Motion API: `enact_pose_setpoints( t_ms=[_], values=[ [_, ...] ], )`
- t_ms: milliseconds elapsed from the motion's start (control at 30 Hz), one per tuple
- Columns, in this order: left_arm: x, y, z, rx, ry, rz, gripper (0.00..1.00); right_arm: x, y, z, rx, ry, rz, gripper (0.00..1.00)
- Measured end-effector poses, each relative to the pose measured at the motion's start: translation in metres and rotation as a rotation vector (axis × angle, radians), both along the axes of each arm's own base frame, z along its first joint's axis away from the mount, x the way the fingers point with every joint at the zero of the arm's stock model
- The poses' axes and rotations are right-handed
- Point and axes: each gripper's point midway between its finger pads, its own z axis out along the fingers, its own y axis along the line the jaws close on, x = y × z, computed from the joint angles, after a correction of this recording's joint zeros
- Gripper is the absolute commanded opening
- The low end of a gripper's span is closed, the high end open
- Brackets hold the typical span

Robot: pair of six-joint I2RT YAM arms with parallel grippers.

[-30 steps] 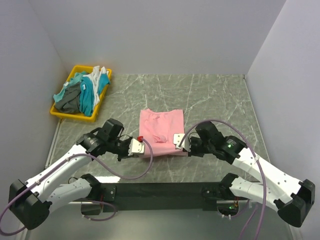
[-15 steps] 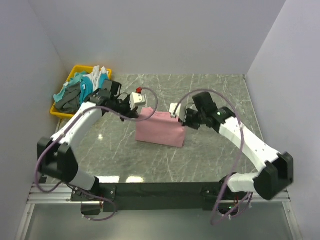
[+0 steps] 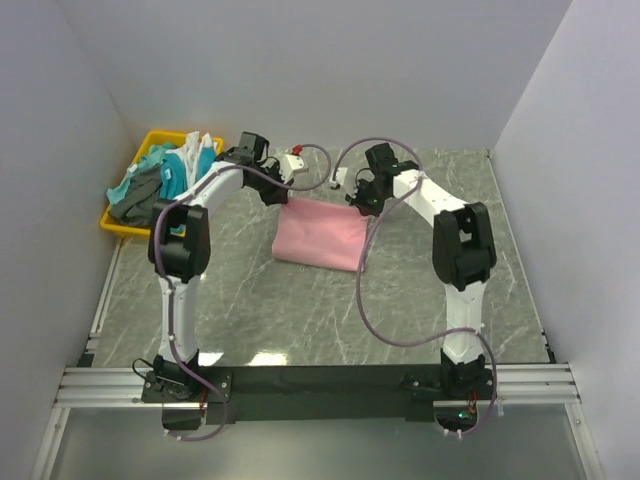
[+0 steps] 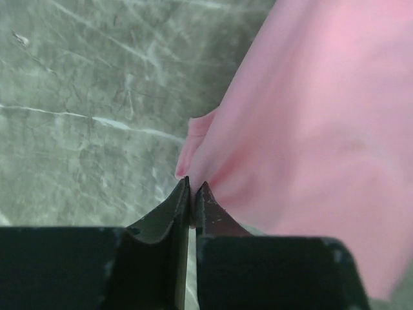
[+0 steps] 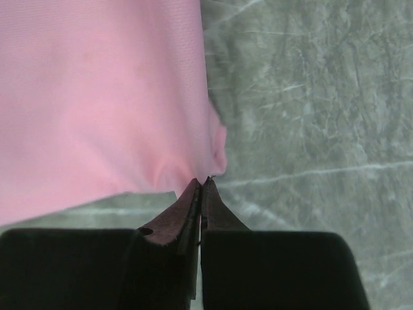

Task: Fold and stack the t-shirts
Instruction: Fold the tshirt

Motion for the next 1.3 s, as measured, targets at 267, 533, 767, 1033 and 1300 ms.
enact_pose_setpoints(
  t_ms=[267,533,767,1033,1300],
  values=[
    [0.017,0.0,-0.065,0.048,0.104,0.057,0.42,0.023,-0.009,-0.044,-0.064,0.045,-0.025,0.12],
    [0.003,0.005,-0.068,0.038,0.156,0.144,0.88,0.03,-0.019,-0.038,-0.086,0.042,-0.124,0.58],
    [-0.003,0.031,-0.001,-0.076,0.14,0.331,0.84,0.032,-0.026,0.009,-0.001,0.05,-0.297,0.59],
    [-0.034,0.028,0.109,-0.4,0.127,0.452,0.68,-0.015,0.005,0.118,0.321,0.11,-0.369,0.3],
    [-0.037,-0.034,0.038,-0.557,0.536,0.52,0.54,-0.028,0.037,0.068,0.445,0.426,-0.439,0.2]
  ],
)
